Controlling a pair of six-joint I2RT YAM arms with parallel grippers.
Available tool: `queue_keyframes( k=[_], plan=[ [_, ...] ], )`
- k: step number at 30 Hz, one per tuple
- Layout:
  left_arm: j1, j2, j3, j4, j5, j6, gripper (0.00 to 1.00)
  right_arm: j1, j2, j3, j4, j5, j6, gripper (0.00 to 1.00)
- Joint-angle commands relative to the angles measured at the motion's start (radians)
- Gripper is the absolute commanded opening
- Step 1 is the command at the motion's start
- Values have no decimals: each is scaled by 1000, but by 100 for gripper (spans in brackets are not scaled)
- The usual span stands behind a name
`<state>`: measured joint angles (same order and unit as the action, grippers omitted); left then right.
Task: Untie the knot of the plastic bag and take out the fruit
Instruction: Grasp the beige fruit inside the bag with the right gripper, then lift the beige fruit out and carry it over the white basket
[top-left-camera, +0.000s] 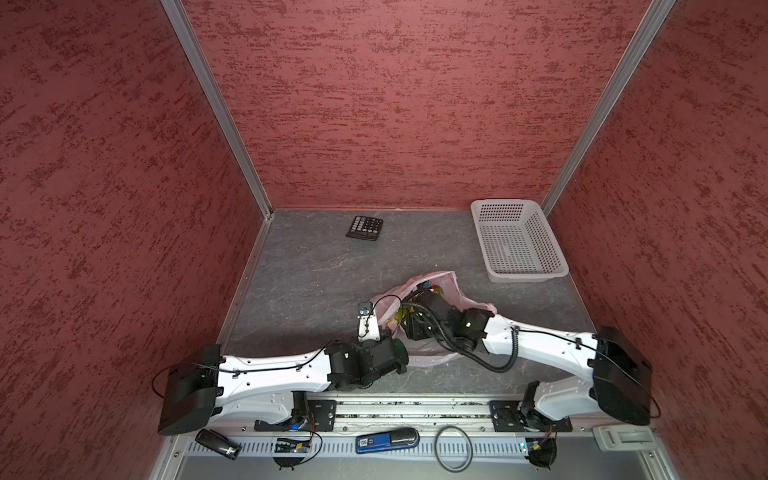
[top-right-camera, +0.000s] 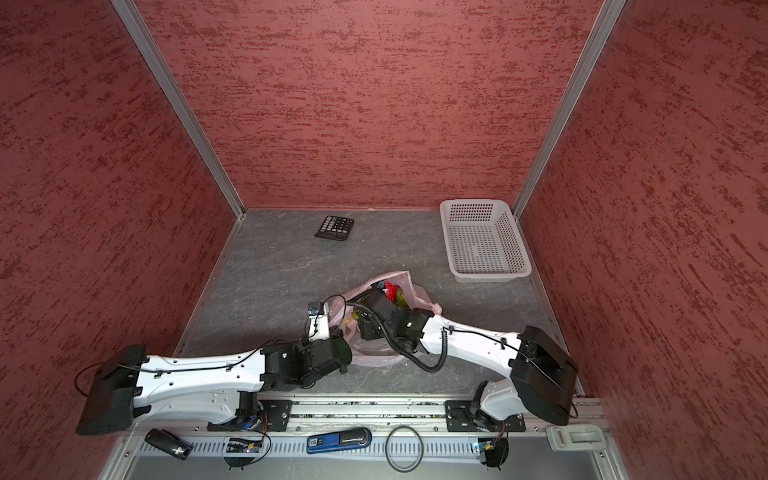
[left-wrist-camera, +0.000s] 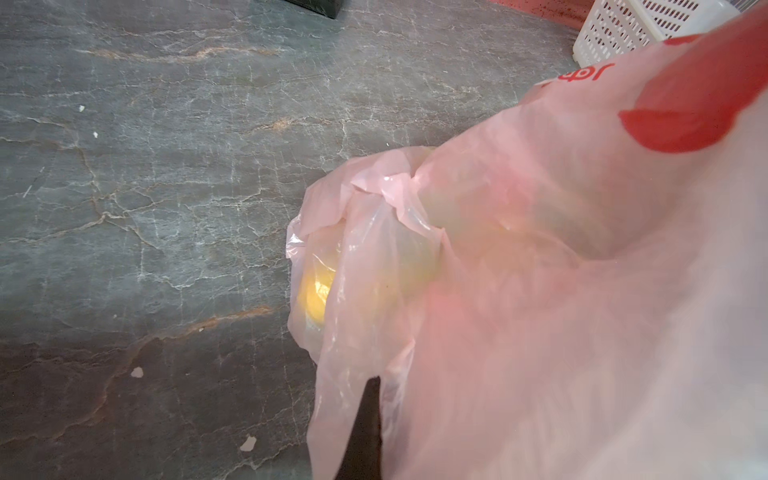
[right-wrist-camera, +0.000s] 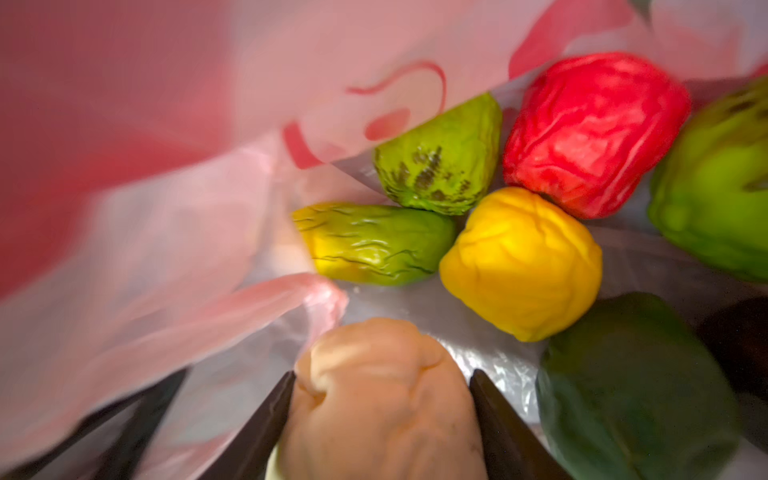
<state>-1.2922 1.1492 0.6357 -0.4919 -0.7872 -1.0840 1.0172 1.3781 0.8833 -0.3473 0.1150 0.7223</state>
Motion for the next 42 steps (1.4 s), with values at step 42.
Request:
queue_keyframes(
  k=[42],
  plan=[
    [-35, 32, 85, -5, -46, 47, 0, -729, -190, 491, -392, -210, -273, 39]
  ],
)
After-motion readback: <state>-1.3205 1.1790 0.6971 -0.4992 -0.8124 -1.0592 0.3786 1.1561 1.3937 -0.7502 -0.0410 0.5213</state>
